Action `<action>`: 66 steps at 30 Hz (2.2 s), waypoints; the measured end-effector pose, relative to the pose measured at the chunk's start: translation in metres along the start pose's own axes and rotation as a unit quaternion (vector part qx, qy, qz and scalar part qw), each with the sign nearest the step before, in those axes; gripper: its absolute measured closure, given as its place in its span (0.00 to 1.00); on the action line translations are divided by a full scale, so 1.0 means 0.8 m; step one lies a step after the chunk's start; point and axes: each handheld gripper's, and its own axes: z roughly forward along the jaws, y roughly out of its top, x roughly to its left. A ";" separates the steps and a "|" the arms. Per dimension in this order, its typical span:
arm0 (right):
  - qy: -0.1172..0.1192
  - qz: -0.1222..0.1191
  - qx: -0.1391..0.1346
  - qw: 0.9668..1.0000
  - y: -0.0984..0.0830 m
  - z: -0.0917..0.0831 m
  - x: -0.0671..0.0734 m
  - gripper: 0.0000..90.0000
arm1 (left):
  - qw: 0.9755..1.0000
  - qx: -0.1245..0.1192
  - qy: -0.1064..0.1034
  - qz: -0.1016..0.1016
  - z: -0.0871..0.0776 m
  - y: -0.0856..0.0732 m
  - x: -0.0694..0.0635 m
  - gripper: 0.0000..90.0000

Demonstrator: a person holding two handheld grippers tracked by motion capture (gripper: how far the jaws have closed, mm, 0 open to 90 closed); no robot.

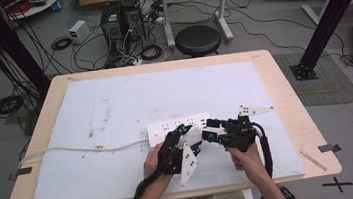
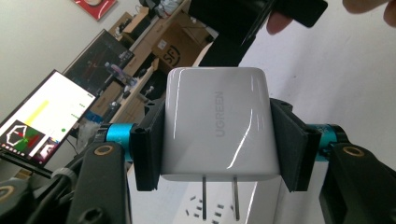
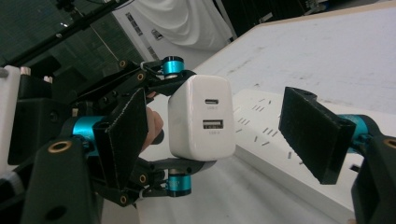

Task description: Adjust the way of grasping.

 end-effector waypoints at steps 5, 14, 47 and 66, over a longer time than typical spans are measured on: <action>0.012 0.009 -0.004 1.000 -0.001 0.003 -0.001 0.27 | 1.000 -0.009 0.010 0.008 0.000 0.003 -0.004 0.47; 0.023 0.004 0.005 1.000 -0.004 0.009 0.000 0.32 | 1.000 -0.024 0.011 0.015 0.000 0.007 -0.008 0.47; 0.032 -0.066 0.007 0.997 -0.008 0.012 0.010 0.40 | 0.995 -0.073 0.026 0.062 -0.002 0.015 -0.017 0.47; 0.063 -0.068 0.002 0.996 -0.008 0.010 0.011 0.62 | 0.995 -0.079 0.023 0.060 -0.003 0.014 -0.016 0.47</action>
